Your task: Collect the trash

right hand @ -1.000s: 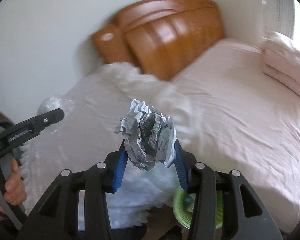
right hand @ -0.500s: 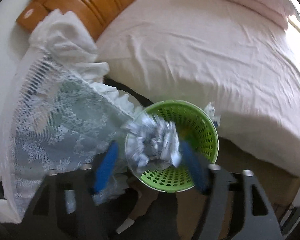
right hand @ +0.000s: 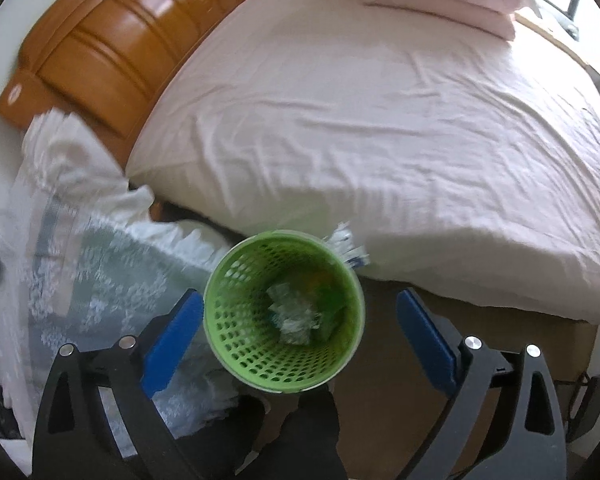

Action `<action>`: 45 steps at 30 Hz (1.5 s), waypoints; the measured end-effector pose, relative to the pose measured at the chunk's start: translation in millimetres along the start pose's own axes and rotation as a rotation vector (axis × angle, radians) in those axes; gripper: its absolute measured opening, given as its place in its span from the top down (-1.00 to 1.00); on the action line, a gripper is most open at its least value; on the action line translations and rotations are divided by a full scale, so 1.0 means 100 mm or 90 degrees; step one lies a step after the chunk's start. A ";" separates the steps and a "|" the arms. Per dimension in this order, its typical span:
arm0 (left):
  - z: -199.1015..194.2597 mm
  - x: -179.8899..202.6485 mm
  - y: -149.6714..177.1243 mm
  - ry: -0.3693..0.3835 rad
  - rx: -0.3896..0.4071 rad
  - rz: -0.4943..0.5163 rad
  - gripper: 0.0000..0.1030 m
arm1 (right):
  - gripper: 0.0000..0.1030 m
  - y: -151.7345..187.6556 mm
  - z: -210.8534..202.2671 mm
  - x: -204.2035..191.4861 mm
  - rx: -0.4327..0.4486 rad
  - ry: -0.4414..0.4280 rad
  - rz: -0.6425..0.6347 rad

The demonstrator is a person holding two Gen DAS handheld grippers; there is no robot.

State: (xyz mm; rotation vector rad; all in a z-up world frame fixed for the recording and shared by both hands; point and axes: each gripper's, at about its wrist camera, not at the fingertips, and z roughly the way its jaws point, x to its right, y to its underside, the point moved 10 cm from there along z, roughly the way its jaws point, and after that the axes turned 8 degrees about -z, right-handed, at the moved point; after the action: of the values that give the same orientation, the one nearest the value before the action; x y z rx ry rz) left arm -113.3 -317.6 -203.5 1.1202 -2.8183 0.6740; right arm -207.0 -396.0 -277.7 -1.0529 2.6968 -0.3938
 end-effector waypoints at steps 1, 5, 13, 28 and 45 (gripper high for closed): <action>0.05 0.03 0.01 0.002 -0.006 0.003 0.13 | -0.88 -0.03 -0.04 0.07 0.005 0.005 0.007; 0.26 0.17 0.10 0.009 -0.038 0.020 0.13 | -0.94 -0.11 -0.18 0.31 0.020 0.015 0.029; 0.54 0.43 0.37 0.014 -0.098 0.068 -0.55 | -0.94 -0.11 -0.26 0.51 0.019 0.010 0.051; -0.59 -0.21 -0.21 -0.060 0.101 -0.023 -0.63 | -0.94 -0.52 -0.58 -0.11 0.089 -0.013 -0.059; -3.13 -2.46 -0.18 -0.323 0.422 -0.325 -0.85 | -0.95 -1.24 -2.05 -3.34 0.307 -0.227 -0.393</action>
State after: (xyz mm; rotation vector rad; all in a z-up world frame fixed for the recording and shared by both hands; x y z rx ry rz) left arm 41.6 -42.8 40.6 2.2897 -2.4738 1.4822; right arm 50.3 -220.5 -9.4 -1.5835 1.7933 -0.8145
